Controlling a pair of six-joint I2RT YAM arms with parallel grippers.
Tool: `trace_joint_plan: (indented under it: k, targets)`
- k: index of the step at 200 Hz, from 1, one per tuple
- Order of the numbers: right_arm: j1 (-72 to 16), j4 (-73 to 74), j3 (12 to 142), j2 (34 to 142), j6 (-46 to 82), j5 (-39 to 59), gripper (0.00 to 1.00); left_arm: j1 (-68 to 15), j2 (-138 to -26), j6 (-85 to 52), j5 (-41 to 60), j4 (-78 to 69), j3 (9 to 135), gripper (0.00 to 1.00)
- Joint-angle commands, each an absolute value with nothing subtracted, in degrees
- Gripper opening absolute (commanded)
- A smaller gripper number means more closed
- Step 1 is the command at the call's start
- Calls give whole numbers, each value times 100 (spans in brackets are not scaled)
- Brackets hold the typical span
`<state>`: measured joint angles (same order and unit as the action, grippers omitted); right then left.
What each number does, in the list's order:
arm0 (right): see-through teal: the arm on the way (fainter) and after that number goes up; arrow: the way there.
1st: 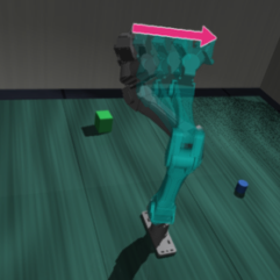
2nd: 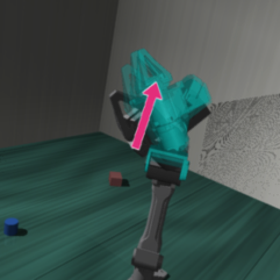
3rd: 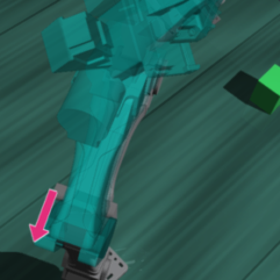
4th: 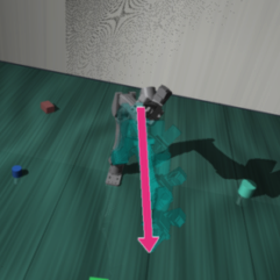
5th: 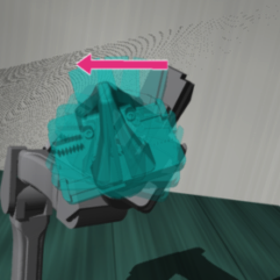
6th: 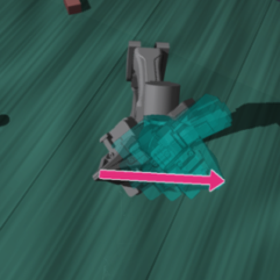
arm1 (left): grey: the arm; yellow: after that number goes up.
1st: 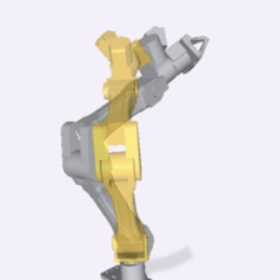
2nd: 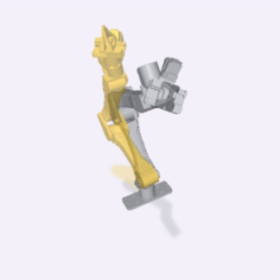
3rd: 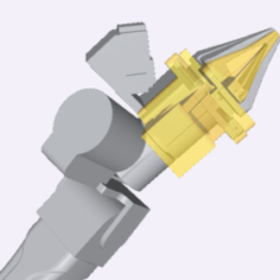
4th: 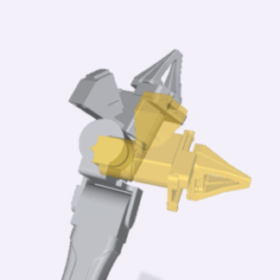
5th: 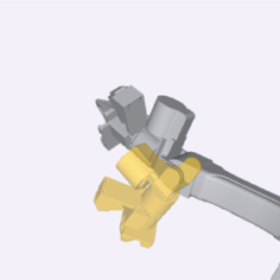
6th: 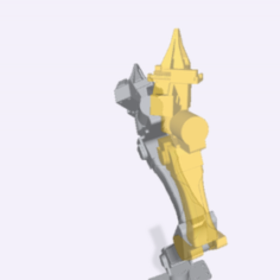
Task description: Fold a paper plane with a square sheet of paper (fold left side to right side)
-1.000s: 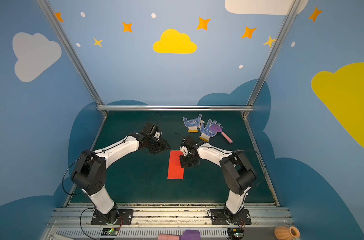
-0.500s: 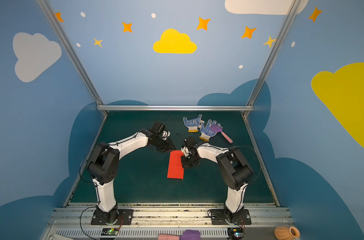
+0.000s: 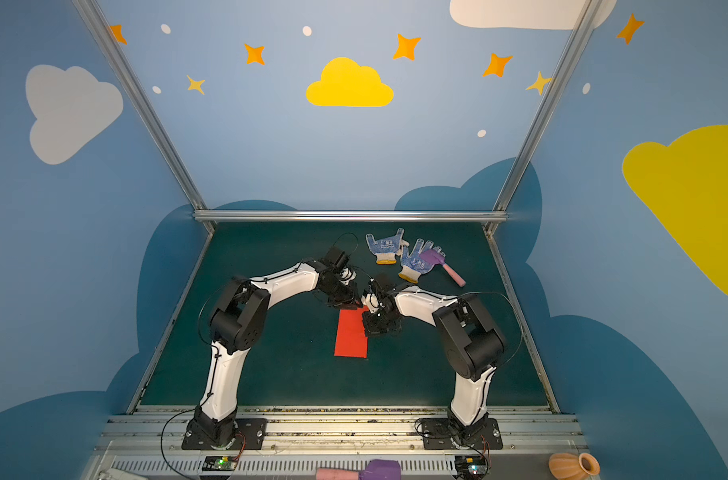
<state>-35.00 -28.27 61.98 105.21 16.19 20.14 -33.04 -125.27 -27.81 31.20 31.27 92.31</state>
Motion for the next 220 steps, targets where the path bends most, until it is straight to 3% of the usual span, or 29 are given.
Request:
trace_joint_plan:
  k: [1,78,113,150,220]
  targets:
    - [-3458,-2969,6108,10674,1518,1776,0,-3415,-12641,-2686,3103,3306,9325,26]
    - [-3450,-3048,6170,10766,1431,1723,0,-3545,-12530,-2776,2774,3294,9165,30]
    - [-3460,-3021,6144,10801,1432,1758,0,-3434,-11756,-3005,2683,3072,8794,44]
    - [-3467,-2997,6149,10845,1428,1792,0,-3318,-10581,-3588,2451,2454,7482,60]
    - [-3466,-2966,6144,10942,1393,1811,0,-3288,-9741,-4036,2606,1810,5934,68]
